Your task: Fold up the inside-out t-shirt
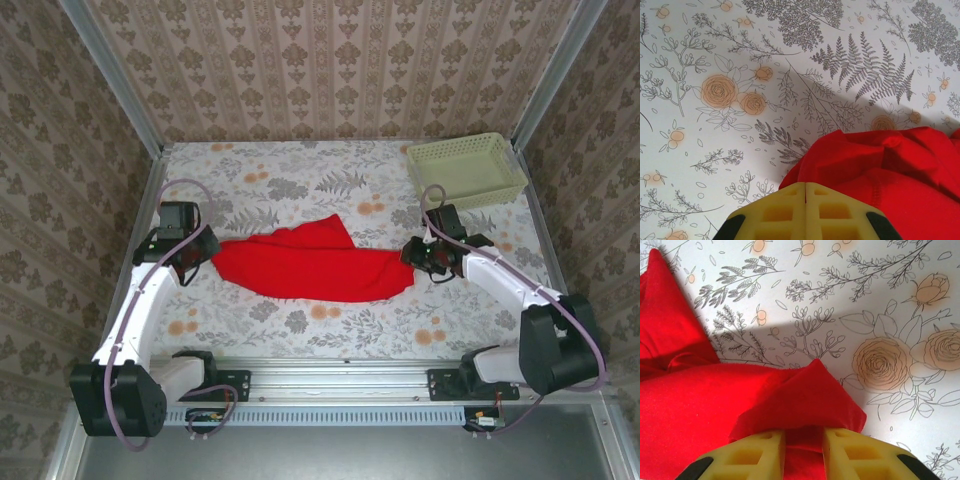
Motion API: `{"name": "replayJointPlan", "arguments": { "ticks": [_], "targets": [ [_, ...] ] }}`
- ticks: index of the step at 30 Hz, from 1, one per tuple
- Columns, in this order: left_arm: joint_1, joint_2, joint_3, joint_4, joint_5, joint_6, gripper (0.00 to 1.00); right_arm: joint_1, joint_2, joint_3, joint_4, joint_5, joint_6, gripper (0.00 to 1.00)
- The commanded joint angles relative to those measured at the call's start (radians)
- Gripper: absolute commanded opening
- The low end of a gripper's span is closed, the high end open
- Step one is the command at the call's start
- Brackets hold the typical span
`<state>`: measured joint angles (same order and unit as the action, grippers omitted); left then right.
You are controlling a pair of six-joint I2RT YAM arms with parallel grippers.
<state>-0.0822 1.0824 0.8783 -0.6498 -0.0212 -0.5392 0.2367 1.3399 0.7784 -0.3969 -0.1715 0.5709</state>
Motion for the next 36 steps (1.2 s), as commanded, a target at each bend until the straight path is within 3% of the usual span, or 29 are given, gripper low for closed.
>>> {"name": "replayJointPlan", "arguments": {
  "ticks": [1, 7, 13, 16, 22, 26, 28, 31, 34, 36],
  "targets": [
    [0.01, -0.009, -0.01, 0.006, 0.013, 0.002, 0.0, 0.005, 0.042, 0.033, 0.005, 0.041, -0.032, 0.29],
    [0.009, -0.006, -0.001, 0.001, 0.012, 0.007, 0.0, 0.012, 0.091, 0.051, 0.021, 0.018, -0.041, 0.24],
    [0.01, -0.004, 0.0, 0.001, 0.012, 0.005, 0.0, 0.012, 0.105, 0.071, -0.009, 0.039, -0.04, 0.07],
    [0.009, -0.004, 0.007, -0.003, 0.009, 0.007, 0.0, 0.013, 0.024, 0.074, -0.068, 0.143, -0.044, 0.0],
    [0.015, -0.021, 0.063, -0.022, -0.023, 0.001, 0.0, 0.006, -0.198, 0.157, -0.303, 0.35, -0.063, 0.0],
    [0.05, -0.049, 0.123, -0.029, -0.048, -0.011, 0.0, 0.0, -0.347, 0.259, -0.451, 0.409, -0.093, 0.0],
    [0.058, -0.049, 0.142, -0.014, -0.034, -0.013, 0.0, 0.001, -0.371, 0.285, -0.475, 0.375, -0.105, 0.0],
    [0.058, -0.018, 0.154, -0.004, 0.001, -0.022, 0.0, 0.001, -0.317, 0.233, -0.435, 0.214, -0.1, 0.01],
    [0.058, 0.014, 0.138, 0.005, 0.011, -0.028, 0.0, 0.024, -0.262, 0.089, -0.267, 0.083, -0.063, 0.17],
    [0.058, 0.038, 0.138, -0.003, -0.003, -0.021, 0.0, 0.057, -0.221, 0.023, -0.149, 0.03, -0.045, 0.22]
  ]
}}
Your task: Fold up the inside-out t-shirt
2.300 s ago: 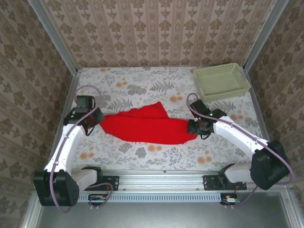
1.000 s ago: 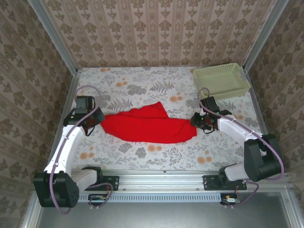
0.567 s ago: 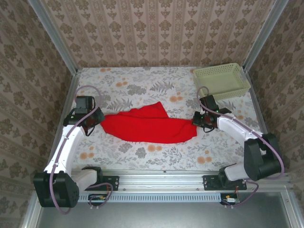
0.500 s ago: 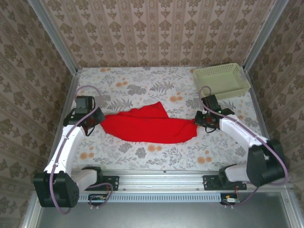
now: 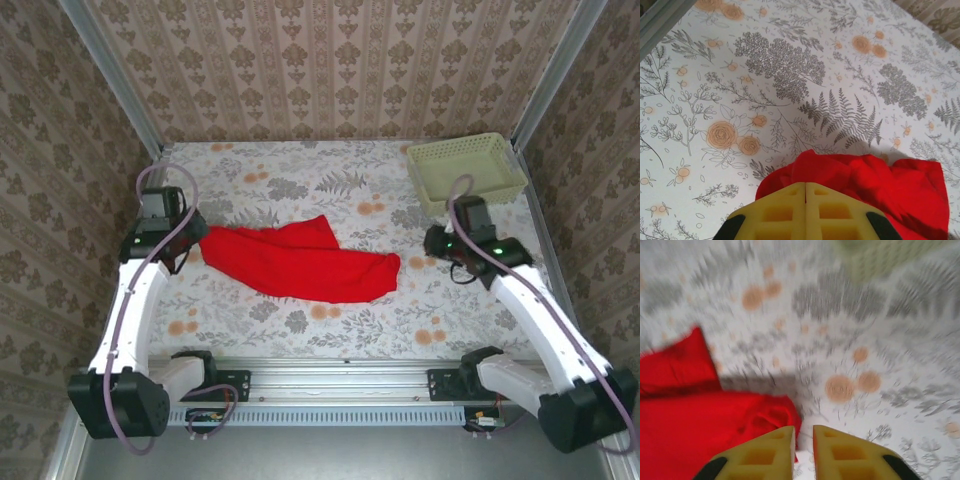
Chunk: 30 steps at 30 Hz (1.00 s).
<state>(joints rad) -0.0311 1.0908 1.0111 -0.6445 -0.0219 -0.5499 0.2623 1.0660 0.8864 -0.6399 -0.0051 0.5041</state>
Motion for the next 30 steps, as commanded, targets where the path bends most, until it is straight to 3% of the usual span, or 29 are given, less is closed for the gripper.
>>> {"name": "replayJointPlan", "arguments": {
  "ticks": [1, 6, 26, 30],
  "targets": [
    [0.007, 0.046, 0.008, -0.015, -0.007, -0.006, 0.0, 0.055, 0.084, -0.098, 0.146, -0.148, 0.021, 0.23],
    [0.008, 0.09, 0.009, -0.012, 0.012, 0.005, 0.0, 0.142, 0.223, -0.087, 0.24, -0.087, -0.005, 0.24],
    [0.007, 0.096, -0.015, 0.015, 0.03, 0.006, 0.0, 0.148, 0.424, -0.025, 0.293, 0.018, -0.05, 0.23],
    [0.007, 0.093, -0.014, 0.014, 0.026, 0.007, 0.0, 0.147, 0.432, -0.017, 0.286, 0.033, -0.051, 0.13]
  ]
}}
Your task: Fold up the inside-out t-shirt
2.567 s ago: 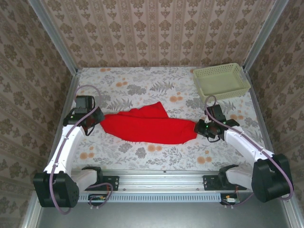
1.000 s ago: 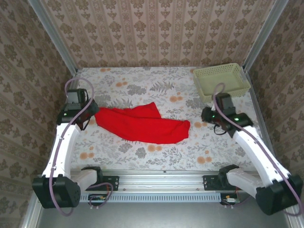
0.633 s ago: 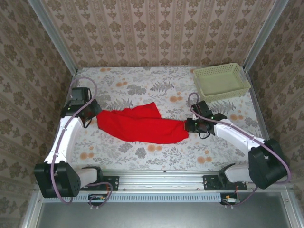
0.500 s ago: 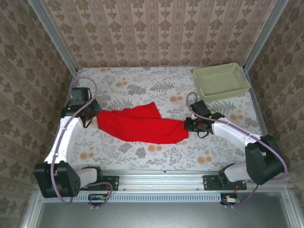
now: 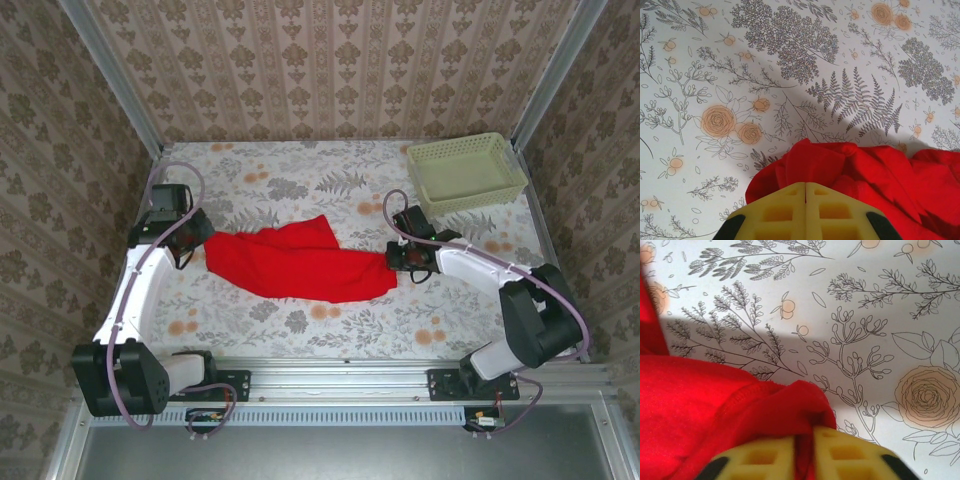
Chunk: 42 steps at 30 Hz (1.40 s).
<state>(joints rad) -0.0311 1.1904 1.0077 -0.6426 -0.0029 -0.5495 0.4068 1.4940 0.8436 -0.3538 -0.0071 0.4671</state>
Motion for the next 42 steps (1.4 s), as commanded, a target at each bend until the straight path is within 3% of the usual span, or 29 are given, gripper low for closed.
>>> {"name": "replayJointPlan", "arguments": {
  "ticks": [1, 5, 10, 17, 23, 26, 32, 36, 39, 42],
  "targets": [
    [0.007, -0.006, -0.009, 0.009, 0.003, 0.007, 0.0, 0.003, -0.008, 0.03, -0.015, 0.038, -0.014, 0.1],
    [0.008, 0.0, 0.016, -0.004, -0.027, 0.015, 0.0, 0.003, -0.094, 0.056, -0.136, 0.071, -0.02, 0.0],
    [0.032, 0.052, 0.095, -0.032, -0.078, 0.026, 0.0, 0.003, -0.335, 0.071, -0.354, 0.085, -0.018, 0.0],
    [0.095, 0.128, 0.223, -0.054, -0.159, 0.031, 0.0, -0.001, -0.489, 0.157, -0.623, 0.127, -0.002, 0.0],
    [0.125, 0.117, 0.304, -0.064, -0.184, 0.037, 0.0, -0.014, -0.587, 0.227, -0.622, -0.078, -0.045, 0.0],
    [0.13, 0.101, 0.36, -0.082, -0.175, 0.031, 0.0, -0.017, -0.639, 0.286, -0.625, -0.095, -0.06, 0.0],
    [0.126, 0.024, 0.421, -0.069, -0.119, 0.02, 0.0, -0.04, -0.64, 0.403, -0.685, 0.122, -0.066, 0.0],
    [0.045, -0.083, 0.238, 0.092, -0.105, -0.007, 0.0, -0.042, -0.595, 0.277, -0.539, 0.066, -0.029, 0.0],
    [-0.024, -0.01, 0.152, 0.101, -0.099, 0.001, 0.0, -0.055, -0.437, 0.235, -0.517, 0.086, 0.021, 0.0],
    [-0.014, 0.097, 0.172, 0.011, -0.057, -0.015, 0.0, -0.129, -0.359, 0.294, -0.508, 0.084, 0.013, 0.0]
  ]
}}
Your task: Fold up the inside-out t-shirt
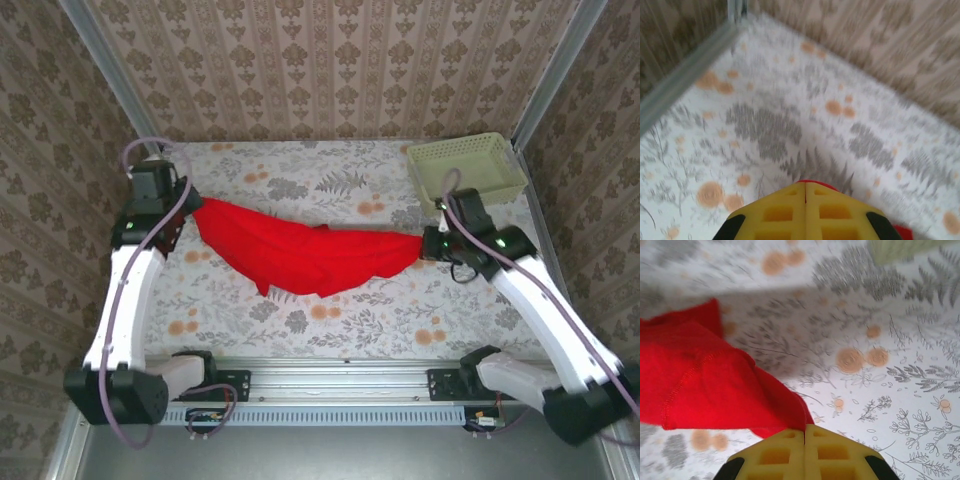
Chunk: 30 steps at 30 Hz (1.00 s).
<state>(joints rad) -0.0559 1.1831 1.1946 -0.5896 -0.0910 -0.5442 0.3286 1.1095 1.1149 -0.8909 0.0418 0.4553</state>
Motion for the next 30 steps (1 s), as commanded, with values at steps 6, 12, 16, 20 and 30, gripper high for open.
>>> {"name": "replayJointPlan", "arguments": {
  "ticks": [6, 12, 16, 20, 30],
  "targets": [
    [-0.032, -0.027, 0.164, -0.092, -0.002, 0.047, 0.0, -0.102, -0.053, 0.349, -0.005, 0.086, -0.064, 0.0],
    [-0.04, -0.281, 0.195, 0.0, 0.069, 0.023, 0.0, -0.104, -0.158, 0.584, -0.019, 0.11, -0.122, 0.0],
    [-0.042, -0.434, 0.174, 0.057, 0.115, 0.007, 0.0, -0.105, -0.228, 0.736, -0.04, 0.102, -0.137, 0.0],
    [-0.042, -0.53, 0.155, 0.087, 0.159, -0.014, 0.0, -0.104, -0.239, 0.901, -0.07, 0.098, -0.147, 0.0],
    [-0.043, -0.425, 0.07, 0.103, 0.164, 0.012, 0.0, -0.104, -0.014, 0.918, 0.014, 0.166, -0.164, 0.0]
  ]
}}
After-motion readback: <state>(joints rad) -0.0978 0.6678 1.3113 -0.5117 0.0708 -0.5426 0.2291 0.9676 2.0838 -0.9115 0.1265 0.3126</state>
